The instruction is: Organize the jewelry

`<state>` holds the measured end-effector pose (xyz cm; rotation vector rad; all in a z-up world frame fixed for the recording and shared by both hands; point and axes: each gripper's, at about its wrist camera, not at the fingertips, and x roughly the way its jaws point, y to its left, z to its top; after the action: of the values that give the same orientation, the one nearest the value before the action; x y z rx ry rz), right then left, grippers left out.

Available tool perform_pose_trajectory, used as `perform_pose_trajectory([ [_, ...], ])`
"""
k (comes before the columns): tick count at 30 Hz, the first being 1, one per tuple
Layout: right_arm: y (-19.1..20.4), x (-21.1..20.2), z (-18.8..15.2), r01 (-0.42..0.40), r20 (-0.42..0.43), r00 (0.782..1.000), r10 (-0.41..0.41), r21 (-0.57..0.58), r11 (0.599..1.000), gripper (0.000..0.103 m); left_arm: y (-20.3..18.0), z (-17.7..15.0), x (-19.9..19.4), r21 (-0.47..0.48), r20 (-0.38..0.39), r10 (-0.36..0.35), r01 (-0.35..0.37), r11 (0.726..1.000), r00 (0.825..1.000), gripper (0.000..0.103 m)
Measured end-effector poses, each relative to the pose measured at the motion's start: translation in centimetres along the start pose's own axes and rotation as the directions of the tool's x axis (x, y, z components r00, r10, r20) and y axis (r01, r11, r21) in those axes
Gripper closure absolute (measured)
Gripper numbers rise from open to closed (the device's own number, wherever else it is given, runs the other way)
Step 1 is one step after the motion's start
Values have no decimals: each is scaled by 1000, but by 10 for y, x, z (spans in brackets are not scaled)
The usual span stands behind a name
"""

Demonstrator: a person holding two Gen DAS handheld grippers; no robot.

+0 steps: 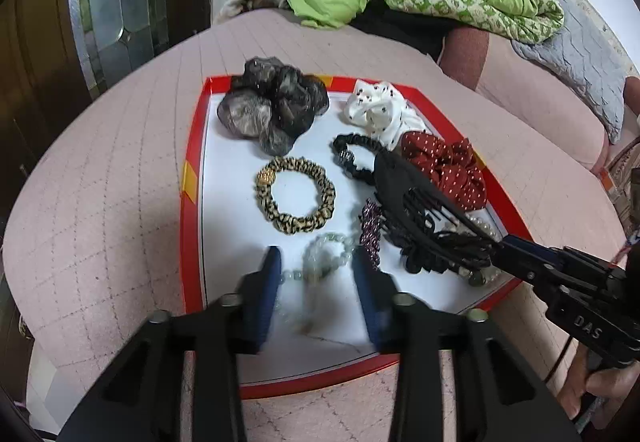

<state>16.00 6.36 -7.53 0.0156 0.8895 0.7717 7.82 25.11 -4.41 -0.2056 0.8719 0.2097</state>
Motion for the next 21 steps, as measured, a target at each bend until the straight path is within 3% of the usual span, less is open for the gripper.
perform_pose_trajectory([
  [6,0,-36,-5,12,75,997,-14,27,1000,73,-16,-3,-16,16,57,8,-9,1000,998,54],
  [8,2,-50,-11,27,108,994,-29,24,999,66,-24,-8,-29,25,97,23,-26,999,995,41],
  [12,11,-87,-31,78,183,980,-77,0,997,57,-36,-24,-64,19,188,22,-26,999,982,28],
  [16,22,-129,-62,128,270,956,-117,-24,991,39,-45,-46,-100,8,267,47,-51,999,963,8],
  [21,36,-180,-106,200,367,915,-168,-51,978,28,-49,-77,-142,-42,303,109,-101,994,947,4],
])
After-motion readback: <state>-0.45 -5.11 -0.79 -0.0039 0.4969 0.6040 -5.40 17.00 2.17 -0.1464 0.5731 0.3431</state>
